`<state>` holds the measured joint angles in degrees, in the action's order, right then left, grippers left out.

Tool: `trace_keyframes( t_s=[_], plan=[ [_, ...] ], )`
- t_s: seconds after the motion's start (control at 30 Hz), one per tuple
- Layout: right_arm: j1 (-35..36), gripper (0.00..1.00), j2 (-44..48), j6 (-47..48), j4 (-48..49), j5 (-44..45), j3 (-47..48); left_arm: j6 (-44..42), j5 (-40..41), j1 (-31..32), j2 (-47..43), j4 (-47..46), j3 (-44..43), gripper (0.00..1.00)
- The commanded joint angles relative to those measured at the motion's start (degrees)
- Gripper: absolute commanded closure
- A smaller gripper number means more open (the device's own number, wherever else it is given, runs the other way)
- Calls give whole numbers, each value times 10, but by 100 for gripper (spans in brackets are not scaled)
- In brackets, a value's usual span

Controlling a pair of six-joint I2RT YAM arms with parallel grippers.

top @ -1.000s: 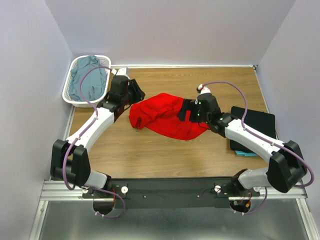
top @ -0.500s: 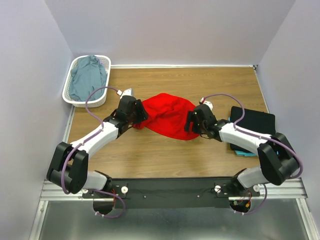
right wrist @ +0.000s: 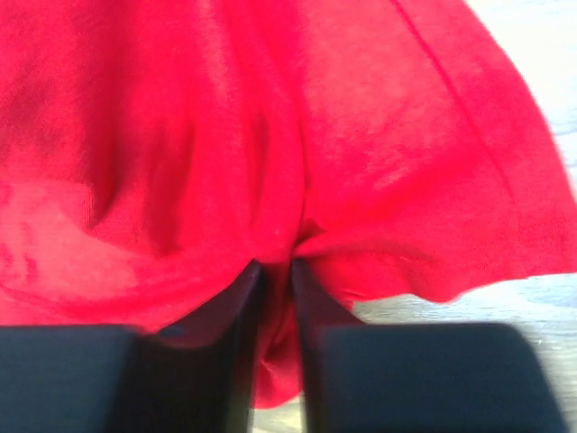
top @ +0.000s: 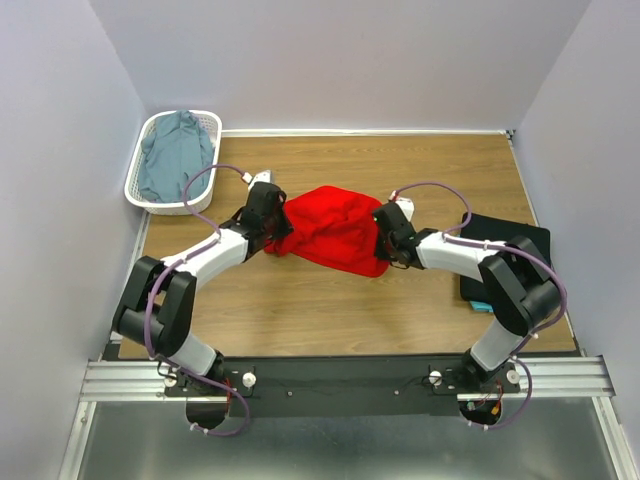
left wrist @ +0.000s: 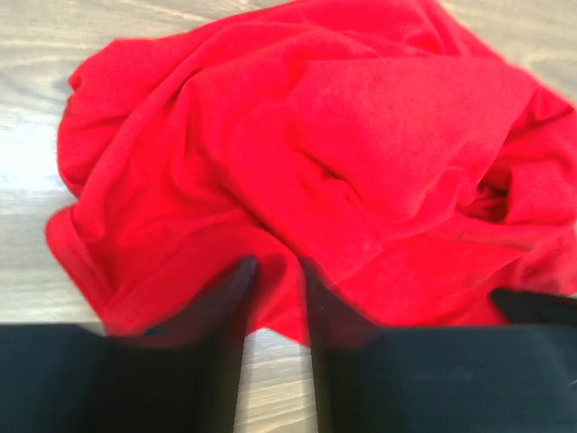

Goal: Fold and stack the t-shirts
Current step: Flatten the tshirt out

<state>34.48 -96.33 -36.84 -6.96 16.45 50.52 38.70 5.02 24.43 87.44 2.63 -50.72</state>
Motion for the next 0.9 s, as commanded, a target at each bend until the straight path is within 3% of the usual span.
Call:
trace_keyframes(
  t_s=[0.0, 0.03, 0.07, 0.23, 0.37, 0.6, 0.87],
  plan=[
    [-3, 81, 3, 13, -16, 51, 22, -18, -4, -15, -1, -4, -18, 85],
    [-12, 86, 8, 16, -26, 56, 27, -22, -3, -28, -11, -2, -19, 98],
    [-18, 88, 13, 19, -31, 56, 33, -25, -4, -34, -17, 1, -19, 100],
    [-80, 91, 52, 33, -60, 41, 75, -42, -24, -110, -88, 25, -21, 100],
    [-147, 91, 62, 41, -73, 29, 116, -59, -34, -136, -136, 54, -30, 100],
    [-175, 90, 26, 61, -108, 41, 233, -75, -48, -141, -190, 102, -53, 100],
    [-177, 89, 85, 98, -151, 71, 307, -93, 7, -141, -293, 169, -132, 100]
  ],
)
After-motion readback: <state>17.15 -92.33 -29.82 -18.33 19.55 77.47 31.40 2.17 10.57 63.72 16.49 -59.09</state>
